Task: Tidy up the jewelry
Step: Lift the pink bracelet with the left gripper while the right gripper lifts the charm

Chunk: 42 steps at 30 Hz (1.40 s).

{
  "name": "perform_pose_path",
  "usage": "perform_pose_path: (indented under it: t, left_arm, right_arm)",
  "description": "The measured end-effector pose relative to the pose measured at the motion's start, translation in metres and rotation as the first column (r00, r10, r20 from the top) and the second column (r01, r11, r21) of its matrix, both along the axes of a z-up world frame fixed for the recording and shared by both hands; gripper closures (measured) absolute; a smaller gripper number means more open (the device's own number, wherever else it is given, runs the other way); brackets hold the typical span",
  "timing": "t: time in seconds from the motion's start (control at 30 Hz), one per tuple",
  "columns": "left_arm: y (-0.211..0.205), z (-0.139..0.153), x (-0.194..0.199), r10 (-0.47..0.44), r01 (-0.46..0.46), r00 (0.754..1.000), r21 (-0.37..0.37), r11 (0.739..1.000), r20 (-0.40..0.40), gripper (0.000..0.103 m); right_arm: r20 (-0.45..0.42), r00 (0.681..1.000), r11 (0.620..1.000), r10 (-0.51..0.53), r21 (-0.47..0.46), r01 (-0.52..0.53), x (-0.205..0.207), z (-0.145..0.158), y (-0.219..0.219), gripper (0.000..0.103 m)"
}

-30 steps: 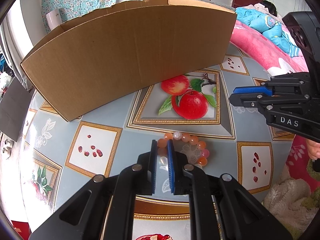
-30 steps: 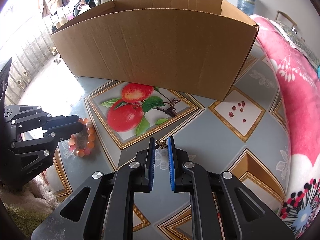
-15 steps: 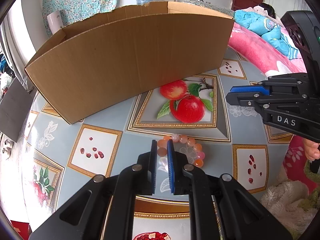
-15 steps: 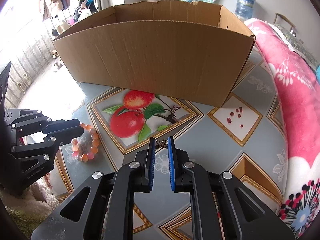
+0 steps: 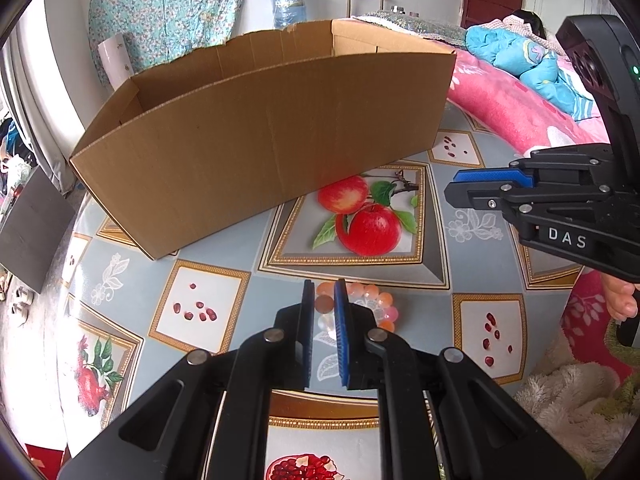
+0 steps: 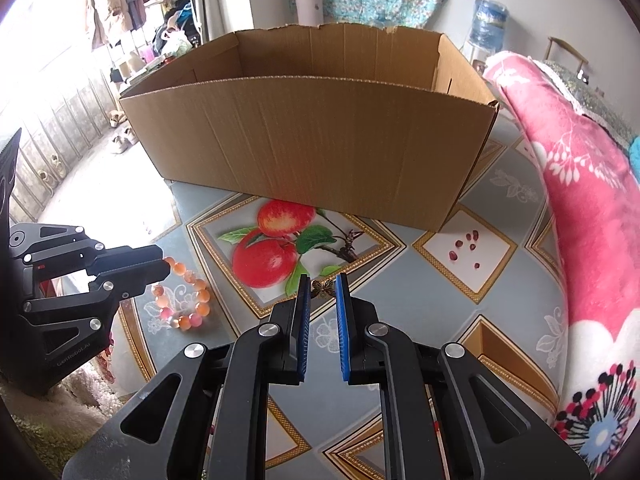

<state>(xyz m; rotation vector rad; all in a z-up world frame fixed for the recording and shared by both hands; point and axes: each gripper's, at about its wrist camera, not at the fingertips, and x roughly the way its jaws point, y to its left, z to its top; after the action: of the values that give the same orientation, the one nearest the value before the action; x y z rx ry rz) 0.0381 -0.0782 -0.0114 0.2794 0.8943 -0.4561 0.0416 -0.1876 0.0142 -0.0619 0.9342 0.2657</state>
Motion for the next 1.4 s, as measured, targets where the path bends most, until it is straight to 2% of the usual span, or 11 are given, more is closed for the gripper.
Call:
perform_pose_path:
  t: [0.83, 1.13, 1.4]
  left_arm:
    - [-0.001, 0.018, -0.017, 0.007, -0.008, 0.998, 0.002, 1.000, 0.069, 0.094]
    - [0.009, 0.038, -0.020, 0.020, -0.014, 0.995, -0.054, 0.998, 0.102, 0.094]
    - [0.021, 0.060, -0.022, -0.011, 0.026, 0.991, -0.112, 0.993, 0.135, 0.094]
  right_arm:
    - [0.083, 0.996, 1.000, -0.007, 0.027, 0.005, -0.016, 0.016, 0.001, 0.093]
    - [0.118, 0.993, 1.000, -0.014, 0.028, 0.011, -0.019, 0.025, 0.002, 0.093]
    - [0.157, 0.986, 0.998, -0.046, 0.039, 0.041, -0.024, 0.040, 0.005, 0.093]
